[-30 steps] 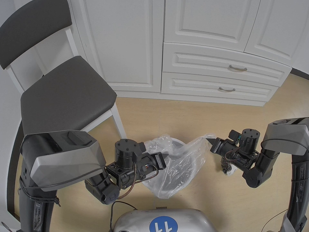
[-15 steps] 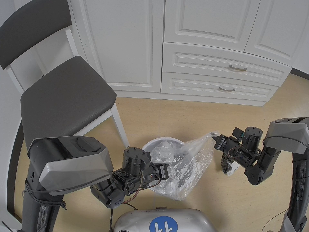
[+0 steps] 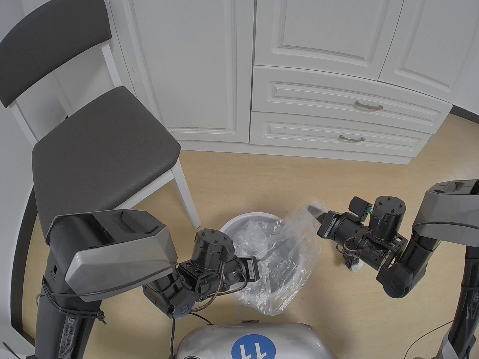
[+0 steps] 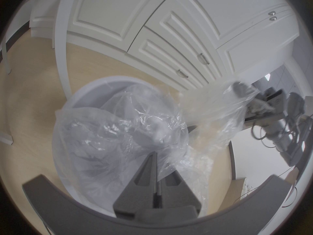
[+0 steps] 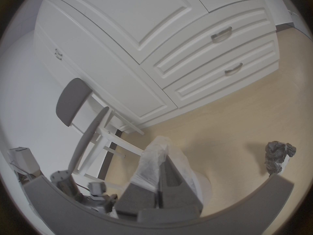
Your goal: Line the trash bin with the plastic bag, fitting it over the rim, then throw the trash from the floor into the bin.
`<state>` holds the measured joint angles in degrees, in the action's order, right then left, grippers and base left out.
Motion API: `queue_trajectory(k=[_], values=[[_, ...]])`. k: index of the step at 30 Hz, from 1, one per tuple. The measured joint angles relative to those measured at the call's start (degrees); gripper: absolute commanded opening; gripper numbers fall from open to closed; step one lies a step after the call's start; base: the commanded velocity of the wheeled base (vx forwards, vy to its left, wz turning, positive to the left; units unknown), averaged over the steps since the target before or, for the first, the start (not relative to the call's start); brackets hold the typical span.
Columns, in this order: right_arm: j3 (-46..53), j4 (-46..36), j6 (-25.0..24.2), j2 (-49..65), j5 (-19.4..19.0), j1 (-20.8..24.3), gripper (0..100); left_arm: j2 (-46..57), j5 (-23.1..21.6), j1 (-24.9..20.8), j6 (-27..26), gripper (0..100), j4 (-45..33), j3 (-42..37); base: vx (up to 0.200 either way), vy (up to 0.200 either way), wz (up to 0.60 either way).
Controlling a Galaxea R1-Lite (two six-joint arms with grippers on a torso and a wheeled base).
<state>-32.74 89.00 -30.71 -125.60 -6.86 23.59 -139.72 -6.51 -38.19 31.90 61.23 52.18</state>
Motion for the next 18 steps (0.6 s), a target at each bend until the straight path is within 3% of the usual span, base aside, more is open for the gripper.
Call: queue_trajectory(k=[10,18], values=[[2.45,0.00,0.00,6.25,0.44,2.67,0,0.57,-0.20,-0.63,-0.02,0,-21.00,11.61,0.000,0.000,0.00],[3.15,-0.02,-0.02,7.52,0.46,4.61,0,-0.35,-1.96,0.63,-0.18,0,-29.00,18.97,0.000,0.000,0.00]])
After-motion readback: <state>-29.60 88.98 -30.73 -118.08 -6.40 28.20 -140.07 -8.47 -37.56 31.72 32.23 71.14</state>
